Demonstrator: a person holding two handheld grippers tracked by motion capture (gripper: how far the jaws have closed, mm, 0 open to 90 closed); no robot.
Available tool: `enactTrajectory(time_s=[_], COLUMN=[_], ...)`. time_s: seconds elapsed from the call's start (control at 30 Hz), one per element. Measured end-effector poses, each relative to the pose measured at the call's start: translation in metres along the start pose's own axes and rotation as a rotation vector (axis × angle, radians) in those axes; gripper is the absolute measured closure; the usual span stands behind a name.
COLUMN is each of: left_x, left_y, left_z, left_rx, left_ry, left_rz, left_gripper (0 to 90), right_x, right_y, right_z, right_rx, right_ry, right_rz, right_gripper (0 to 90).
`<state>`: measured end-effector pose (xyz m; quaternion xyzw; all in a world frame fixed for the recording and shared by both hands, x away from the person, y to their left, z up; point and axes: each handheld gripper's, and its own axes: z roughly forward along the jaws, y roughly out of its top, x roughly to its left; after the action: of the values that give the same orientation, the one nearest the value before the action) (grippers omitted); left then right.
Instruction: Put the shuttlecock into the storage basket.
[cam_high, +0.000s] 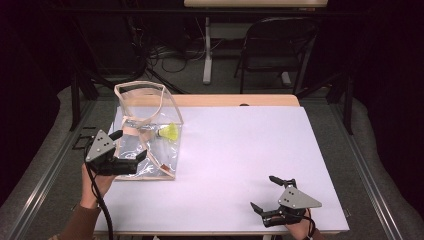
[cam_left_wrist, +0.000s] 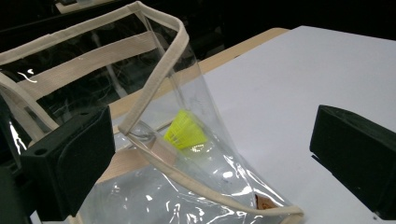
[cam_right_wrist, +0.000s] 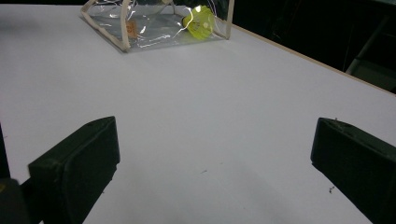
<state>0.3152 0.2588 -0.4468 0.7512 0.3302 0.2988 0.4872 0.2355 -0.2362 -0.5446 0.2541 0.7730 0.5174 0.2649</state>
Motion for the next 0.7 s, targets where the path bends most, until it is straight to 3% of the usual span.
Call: enactTrajectory(time_s=[0.37, 0.7], left_x=[-0.014, -0.023], left_y=[-0.014, -0.029], left_z=[-0.005, -0.006], left_rx=[-0.026, -0.036], left_ry=[-0.013, -0.04], left_rz=[0.017, 0.002], left_gripper=[0.0, 0.0], right_x=[0.0, 0.0], right_y=[0.0, 0.0], right_z=[0.0, 0.0], right_rx=[0.001, 0.001], right_ry=[0.0, 0.0], right_rz=[-0.002, -0.004], right_gripper=[0.6, 0.7])
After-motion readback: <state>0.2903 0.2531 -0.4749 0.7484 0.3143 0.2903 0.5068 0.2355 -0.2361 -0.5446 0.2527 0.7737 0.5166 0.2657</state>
